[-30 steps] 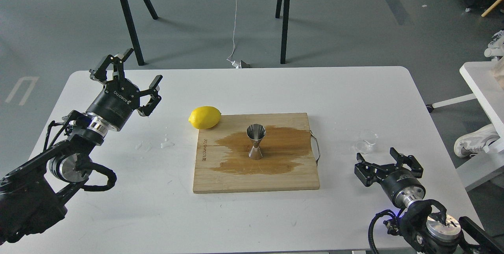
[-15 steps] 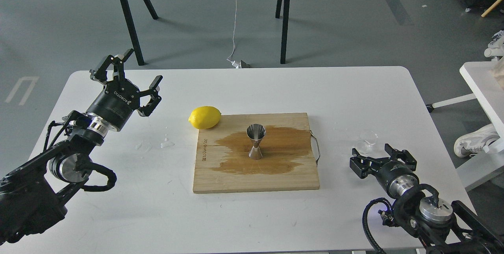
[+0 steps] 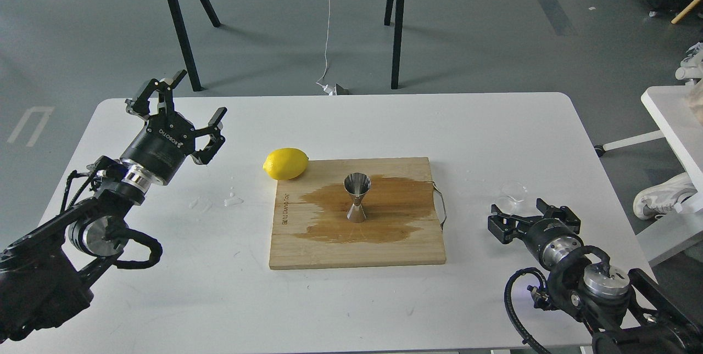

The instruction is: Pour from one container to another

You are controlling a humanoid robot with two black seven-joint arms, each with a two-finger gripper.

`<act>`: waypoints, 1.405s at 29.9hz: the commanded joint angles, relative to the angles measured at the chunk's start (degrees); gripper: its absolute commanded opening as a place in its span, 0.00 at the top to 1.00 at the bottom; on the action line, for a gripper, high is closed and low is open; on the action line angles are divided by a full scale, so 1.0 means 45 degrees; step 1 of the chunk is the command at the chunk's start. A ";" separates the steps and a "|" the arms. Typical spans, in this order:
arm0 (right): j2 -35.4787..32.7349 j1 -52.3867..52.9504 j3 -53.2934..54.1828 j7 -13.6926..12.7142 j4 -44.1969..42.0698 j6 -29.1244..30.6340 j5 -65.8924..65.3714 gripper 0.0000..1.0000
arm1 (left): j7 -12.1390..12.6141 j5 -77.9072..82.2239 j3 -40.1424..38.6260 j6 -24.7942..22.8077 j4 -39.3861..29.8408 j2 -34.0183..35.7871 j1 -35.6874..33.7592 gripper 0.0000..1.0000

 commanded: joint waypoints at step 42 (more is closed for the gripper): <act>0.0039 0.0459 -0.0154 0.0017 -0.0350 0.0149 -0.0142 0.52 | 0.0001 0.0003 -0.0001 0.0000 0.0390 -0.0022 0.0191 0.06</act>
